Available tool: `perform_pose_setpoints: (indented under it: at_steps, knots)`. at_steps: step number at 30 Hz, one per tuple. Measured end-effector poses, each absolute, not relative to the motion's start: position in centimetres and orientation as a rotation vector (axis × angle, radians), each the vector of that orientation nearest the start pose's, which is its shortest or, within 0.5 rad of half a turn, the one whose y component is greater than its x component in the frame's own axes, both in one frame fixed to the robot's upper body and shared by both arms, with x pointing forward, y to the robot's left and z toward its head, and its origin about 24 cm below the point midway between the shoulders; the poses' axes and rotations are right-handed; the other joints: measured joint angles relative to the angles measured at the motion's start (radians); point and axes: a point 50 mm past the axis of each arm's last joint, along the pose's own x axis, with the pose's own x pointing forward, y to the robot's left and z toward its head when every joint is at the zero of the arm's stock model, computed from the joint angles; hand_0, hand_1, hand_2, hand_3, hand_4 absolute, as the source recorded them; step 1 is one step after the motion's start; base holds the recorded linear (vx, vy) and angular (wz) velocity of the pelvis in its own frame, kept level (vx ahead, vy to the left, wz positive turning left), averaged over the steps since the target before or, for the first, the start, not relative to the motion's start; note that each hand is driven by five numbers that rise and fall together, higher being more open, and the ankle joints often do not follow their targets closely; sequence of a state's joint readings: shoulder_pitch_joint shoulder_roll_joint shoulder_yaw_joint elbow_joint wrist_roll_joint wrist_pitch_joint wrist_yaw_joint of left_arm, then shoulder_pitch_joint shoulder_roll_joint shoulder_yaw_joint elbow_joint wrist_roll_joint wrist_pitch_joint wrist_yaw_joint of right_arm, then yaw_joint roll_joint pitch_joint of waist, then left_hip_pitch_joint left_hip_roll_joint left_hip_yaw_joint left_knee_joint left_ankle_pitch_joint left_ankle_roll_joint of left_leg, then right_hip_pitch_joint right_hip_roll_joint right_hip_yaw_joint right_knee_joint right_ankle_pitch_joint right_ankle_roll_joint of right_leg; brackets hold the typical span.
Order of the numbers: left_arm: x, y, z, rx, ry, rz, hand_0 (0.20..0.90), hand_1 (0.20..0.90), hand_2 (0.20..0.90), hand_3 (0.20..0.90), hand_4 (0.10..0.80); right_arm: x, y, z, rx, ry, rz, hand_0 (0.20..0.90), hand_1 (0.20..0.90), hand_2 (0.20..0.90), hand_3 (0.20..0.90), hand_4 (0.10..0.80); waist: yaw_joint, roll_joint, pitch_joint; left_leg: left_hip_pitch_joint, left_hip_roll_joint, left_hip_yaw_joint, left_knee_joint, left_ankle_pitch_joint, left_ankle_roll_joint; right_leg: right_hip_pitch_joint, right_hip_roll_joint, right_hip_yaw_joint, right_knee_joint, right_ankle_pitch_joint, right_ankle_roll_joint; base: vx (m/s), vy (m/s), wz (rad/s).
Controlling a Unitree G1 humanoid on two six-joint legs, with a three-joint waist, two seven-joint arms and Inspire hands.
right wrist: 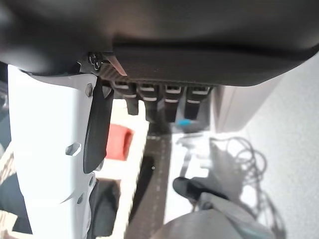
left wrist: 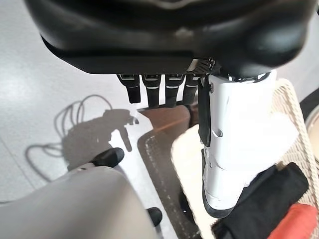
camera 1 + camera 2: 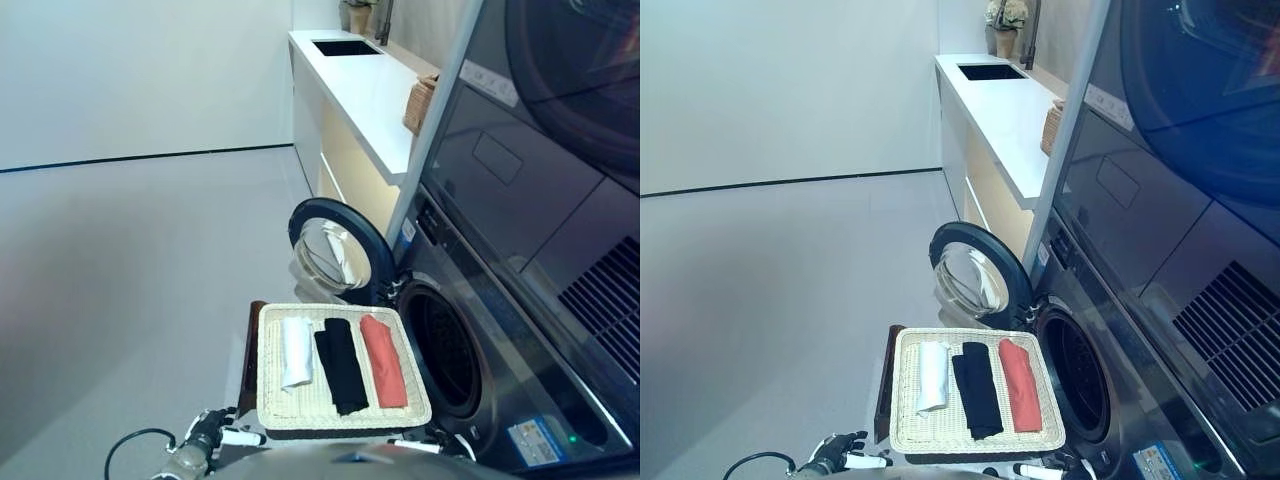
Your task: Pick up the clothes and place them into the washing machine
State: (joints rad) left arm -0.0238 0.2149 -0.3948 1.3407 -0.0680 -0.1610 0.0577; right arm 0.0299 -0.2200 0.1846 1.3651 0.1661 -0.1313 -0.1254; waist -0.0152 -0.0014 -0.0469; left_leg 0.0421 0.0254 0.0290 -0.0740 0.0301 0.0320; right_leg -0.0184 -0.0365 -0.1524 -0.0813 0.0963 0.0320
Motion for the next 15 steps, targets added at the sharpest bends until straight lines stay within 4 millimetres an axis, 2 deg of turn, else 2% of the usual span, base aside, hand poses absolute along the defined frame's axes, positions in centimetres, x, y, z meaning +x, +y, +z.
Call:
perform_pose_setpoints:
  at_steps: [2,4,5,6,9,11,13,14,15]
  knots:
    - [9.0,21.1,-16.5,0.405,1.156,-0.123,0.900,0.900,0.900,0.900,0.800,5.7,-23.3,-16.8,-0.241,1.254,-0.193,0.900,0.900,0.900,0.900,0.800,0.002,-0.012,0.015,-0.045,-0.005,-0.021,0.117,-0.025,-0.037,0.011,0.001,0.002,0.000,-0.013,-0.014,-0.028,-0.072,0.18]
    - [10.5,21.2,-16.2,0.393,1.114,-0.105,0.900,0.900,0.900,0.900,0.800,6.3,-23.4,-16.7,-0.243,1.240,-0.189,0.900,0.900,0.900,0.900,0.800,0.024,-0.034,0.053,-0.120,-0.031,-0.071,0.275,-0.026,-0.078,0.017,-0.027,0.007,0.000,-0.015,-0.024,0.109,-0.005,0.07]
    - [11.1,21.1,-16.0,0.385,1.096,-0.096,0.900,0.900,0.900,0.900,0.800,6.5,-23.6,-16.6,-0.249,1.238,-0.189,0.900,0.900,0.900,0.900,0.800,0.033,-0.041,0.067,-0.137,-0.035,-0.112,0.307,-0.024,-0.110,0.028,-0.034,0.015,-0.006,-0.013,-0.033,0.126,0.026,-0.08]
    - [11.1,21.0,-16.0,0.373,1.090,-0.088,0.900,0.900,0.900,0.900,0.800,6.6,-23.9,-16.5,-0.265,1.234,-0.187,0.900,0.900,0.900,0.900,0.800,0.033,-0.035,0.069,-0.134,-0.030,-0.126,0.289,-0.029,-0.121,0.029,-0.036,0.013,-0.007,-0.013,-0.036,0.162,0.065,-0.07]
    - [11.0,20.9,-16.1,0.368,1.092,-0.088,0.900,0.900,0.900,0.900,0.800,7.2,-24.3,-16.3,-0.279,1.219,-0.188,0.900,0.900,0.900,0.900,0.800,0.032,-0.028,0.071,-0.134,0.012,-0.125,0.152,-0.024,-0.129,0.015,-0.031,0.025,-0.007,-0.021,-0.037,0.199,0.116,0.00]
    - [11.2,20.8,-16.0,0.375,1.087,-0.100,0.900,0.900,0.900,0.900,0.800,7.7,-24.8,-16.1,-0.284,1.204,-0.203,0.900,0.900,0.900,0.900,0.800,0.030,-0.018,0.073,-0.134,0.038,-0.114,0.038,-0.011,-0.136,-0.014,-0.024,0.058,-0.007,-0.021,-0.034,0.142,0.127,-0.21]
    - [10.7,20.7,-16.2,0.378,1.099,-0.108,0.900,0.900,0.900,0.900,0.800,7.9,-25.3,-15.9,-0.287,1.198,-0.219,0.900,0.900,0.900,0.900,0.800,0.033,0.003,0.065,-0.115,0.042,-0.112,0.030,-0.013,-0.131,-0.028,-0.021,0.077,-0.007,-0.015,-0.025,0.160,0.187,-0.57]
    - [10.0,20.3,-16.4,0.377,1.116,-0.124,0.900,0.900,0.900,0.900,0.800,7.9,-25.9,-15.7,-0.299,1.196,-0.232,0.900,0.900,0.900,0.900,0.800,0.035,0.033,0.057,-0.068,0.031,-0.105,0.027,-0.020,-0.113,-0.041,-0.017,0.107,-0.005,-0.003,-0.005,0.122,0.185,-0.67]
    - [9.8,20.2,-16.5,0.374,1.119,-0.125,0.900,0.900,0.900,0.900,0.800,7.9,-26.1,-15.7,-0.302,1.193,-0.235,0.900,0.900,0.900,0.900,0.800,0.041,0.039,0.053,-0.063,0.031,-0.111,0.013,-0.007,-0.068,-0.048,-0.017,0.116,-0.006,0.001,0.001,0.131,0.191,-0.95]
